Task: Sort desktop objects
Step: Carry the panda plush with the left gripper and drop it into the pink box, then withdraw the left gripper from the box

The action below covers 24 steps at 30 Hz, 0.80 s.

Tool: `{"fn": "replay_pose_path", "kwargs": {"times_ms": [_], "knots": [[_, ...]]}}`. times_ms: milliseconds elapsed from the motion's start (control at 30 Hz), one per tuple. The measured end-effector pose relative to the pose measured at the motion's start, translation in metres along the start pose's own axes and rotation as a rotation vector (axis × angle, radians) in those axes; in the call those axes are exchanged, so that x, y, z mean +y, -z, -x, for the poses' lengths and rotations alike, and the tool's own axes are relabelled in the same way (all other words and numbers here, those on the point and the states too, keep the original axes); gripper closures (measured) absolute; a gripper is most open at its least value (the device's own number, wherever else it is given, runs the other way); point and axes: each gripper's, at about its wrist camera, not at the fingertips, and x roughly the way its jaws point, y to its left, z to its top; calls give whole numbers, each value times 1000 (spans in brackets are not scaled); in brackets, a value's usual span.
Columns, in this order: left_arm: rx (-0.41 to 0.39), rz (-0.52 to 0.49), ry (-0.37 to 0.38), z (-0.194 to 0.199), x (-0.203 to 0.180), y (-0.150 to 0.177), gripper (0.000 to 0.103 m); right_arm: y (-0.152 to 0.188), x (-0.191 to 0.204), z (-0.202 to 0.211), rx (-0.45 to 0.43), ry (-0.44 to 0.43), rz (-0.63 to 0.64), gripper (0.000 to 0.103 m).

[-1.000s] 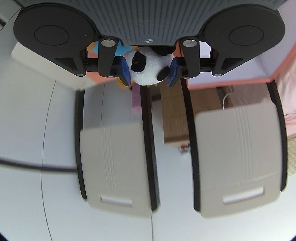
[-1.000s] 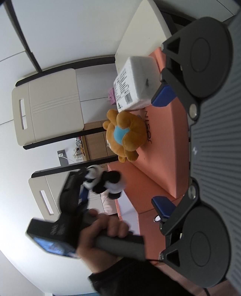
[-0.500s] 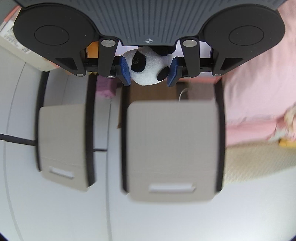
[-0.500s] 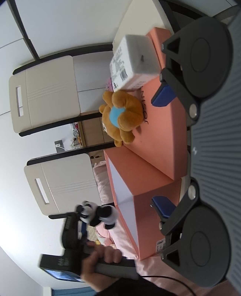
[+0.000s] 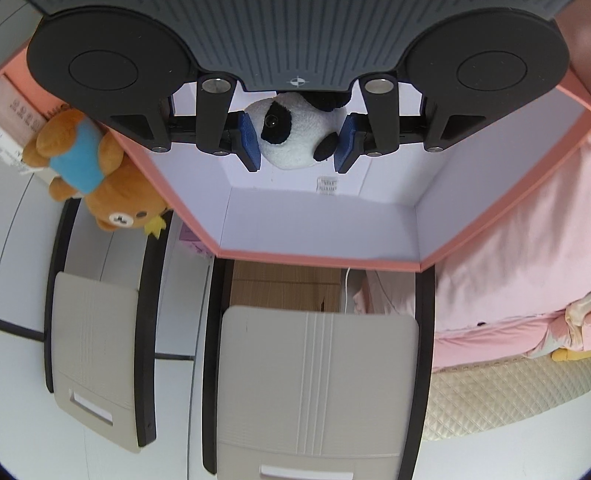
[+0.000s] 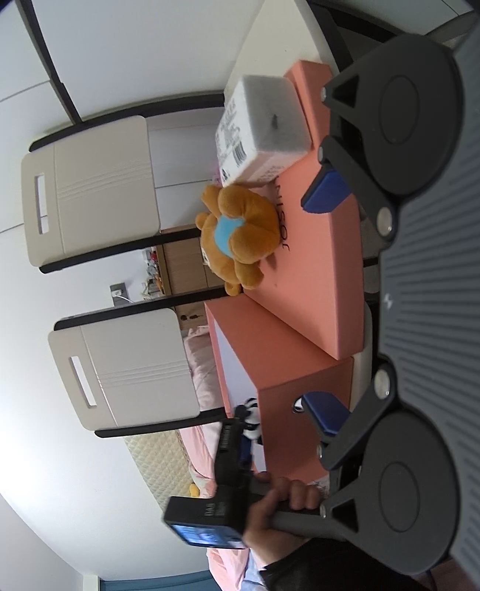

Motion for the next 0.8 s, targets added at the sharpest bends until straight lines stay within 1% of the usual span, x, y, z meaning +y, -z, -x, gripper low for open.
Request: {"fn": "replay_pose_path", "kwargs": {"times_ms": [67,200,233,267,333,500,567,700,800], "knots": [[7,-5,0,-2,3,4,52,-1,-2,2,-8,6,-2,0],[-15,-5,6,3,7,6,51,-4,-4,4,-20,8,0,0],[-21,-6,7,6,8,5,44,-4,-4,4,-23,8,1,0],[-28,-7,7,9,9,4,33,-5,-4,5,-26,8,2,0],[-60,-15,-3,19,8,2,22,-6,-2,6,-31,6,8,0],[-132,-46,-13,58,4,8,17,-9,3,9,-53,11,18,0],[-163,-36,-4,77,3,14,13,-11,6,10,-63,14,22,0],[-205,-22,3,109,3,30,11,-17,11,12,-89,33,24,0],[-221,-68,11,126,3,37,10,-18,15,12,-103,55,33,0]]}}
